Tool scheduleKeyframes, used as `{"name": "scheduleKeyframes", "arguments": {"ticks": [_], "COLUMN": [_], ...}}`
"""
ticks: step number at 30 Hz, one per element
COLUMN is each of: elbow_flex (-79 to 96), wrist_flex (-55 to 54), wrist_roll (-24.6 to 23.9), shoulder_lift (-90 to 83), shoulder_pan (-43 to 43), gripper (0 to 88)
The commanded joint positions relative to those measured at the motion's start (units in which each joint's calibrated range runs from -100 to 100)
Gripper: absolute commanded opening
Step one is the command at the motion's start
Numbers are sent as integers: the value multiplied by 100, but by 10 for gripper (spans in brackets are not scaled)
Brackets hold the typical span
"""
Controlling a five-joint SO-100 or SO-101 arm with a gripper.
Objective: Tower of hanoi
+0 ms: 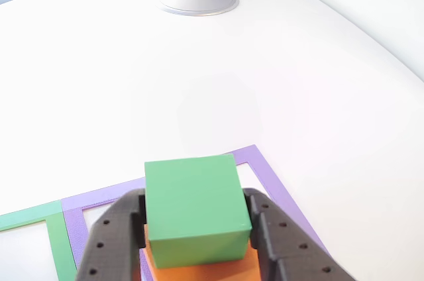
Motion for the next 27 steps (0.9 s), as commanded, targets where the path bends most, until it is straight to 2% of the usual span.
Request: {"name": "scheduleKeyframes", "arguments": {"ticks": [1, 6, 14, 18, 24, 27], "elbow_flex": [-149, -149, -358, -1085, -3585, -4840], "wrist_flex": [1, 471, 2706, 5127, 9653, 11208], "wrist_roll": [54, 54, 54, 54, 54, 54], "shoulder_lift": [-93, -497, -2233, -3452, -4478, -4558], "shoulder_pan": [-77, -125, -365, -480, -700, -950], "gripper": [63, 68, 64, 58, 53, 53]}}
